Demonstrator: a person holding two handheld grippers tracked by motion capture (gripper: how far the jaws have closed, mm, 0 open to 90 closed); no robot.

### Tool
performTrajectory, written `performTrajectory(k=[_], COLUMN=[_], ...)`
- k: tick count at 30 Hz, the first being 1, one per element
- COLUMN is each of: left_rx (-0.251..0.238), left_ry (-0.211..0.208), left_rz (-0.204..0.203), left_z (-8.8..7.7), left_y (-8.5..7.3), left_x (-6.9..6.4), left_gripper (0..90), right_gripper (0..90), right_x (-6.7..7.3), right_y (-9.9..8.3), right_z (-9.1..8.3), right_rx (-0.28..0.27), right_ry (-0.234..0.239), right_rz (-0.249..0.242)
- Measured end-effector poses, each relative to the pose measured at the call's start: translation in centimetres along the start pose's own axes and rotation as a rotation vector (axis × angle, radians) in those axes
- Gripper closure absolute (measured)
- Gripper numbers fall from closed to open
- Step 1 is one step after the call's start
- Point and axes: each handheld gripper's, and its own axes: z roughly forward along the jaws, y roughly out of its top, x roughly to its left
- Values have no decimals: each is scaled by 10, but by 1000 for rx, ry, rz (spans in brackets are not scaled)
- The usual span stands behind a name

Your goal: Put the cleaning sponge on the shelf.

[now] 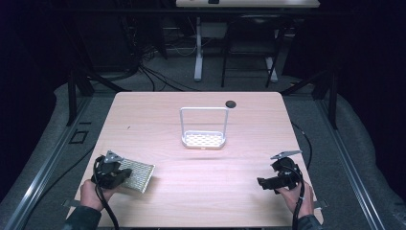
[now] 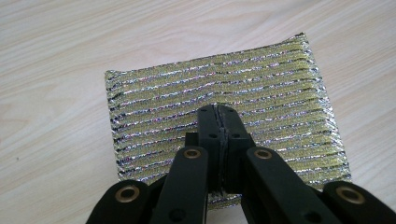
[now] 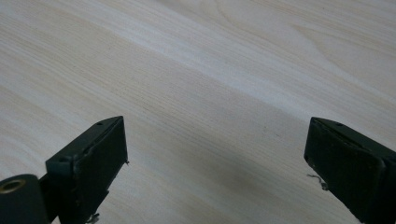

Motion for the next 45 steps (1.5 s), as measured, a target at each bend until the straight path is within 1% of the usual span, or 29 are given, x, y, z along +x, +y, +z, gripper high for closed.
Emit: performTrajectory(k=[5,6,7,8,10,12,15,17,20,26,29,32,33,35,36,39,43,45], left_rx=[-2,-2,-9,-8,-15,-13,-18,-24,-21,-35,-42,-43,-48,-50,-50,-53,-61,-68], left_ry=[-15,-18,-17,-28,-28,-35,-48,-47,-56,-72,-74,-88,-93,-91,-99,-103,-113,-109], left_rz=[7,14,10,20,28,28,42,41,53,66,71,84,77,84,84,86,93,93], left_z=[1,1,2,2,2,2,4,5,6,8,9,10,11,11,11,12,14,14], left_y=[2,3,3,5,6,6,10,10,13,19,21,25,25,26,27,29,34,36], left_x=[-5,-7,-8,-11,-13,-15,-21,-23,-27,-36,-39,-44,-45,-46,-47,-48,-53,-54], left_gripper=[895,895,895,895,895,895,895,895,895,895,895,895,894,895,895,895,895,895], right_gripper=[52,52,52,52,52,53,53,53,53,54,55,55,55,55,55,55,55,55], right_x=[0,0,0,-1,-1,-2,-2,-2,-2,-1,-1,-2,-2,-2,-2,-2,-2,-2], right_y=[0,0,0,0,0,0,0,0,0,0,0,0,0,0,0,0,0,0], right_z=[1,1,1,1,0,0,-1,0,0,0,0,1,1,1,1,1,1,1], right_rx=[4,6,6,6,5,4,0,1,1,5,10,7,6,6,7,11,8,1], right_ry=[-2,-6,-6,-8,-11,-13,-10,-11,-11,-12,-13,-13,-13,-13,-13,-11,-13,-11], right_rz=[-2,0,0,0,-1,-2,-2,-3,-4,-1,-3,-2,-2,-2,-3,-2,0,1])
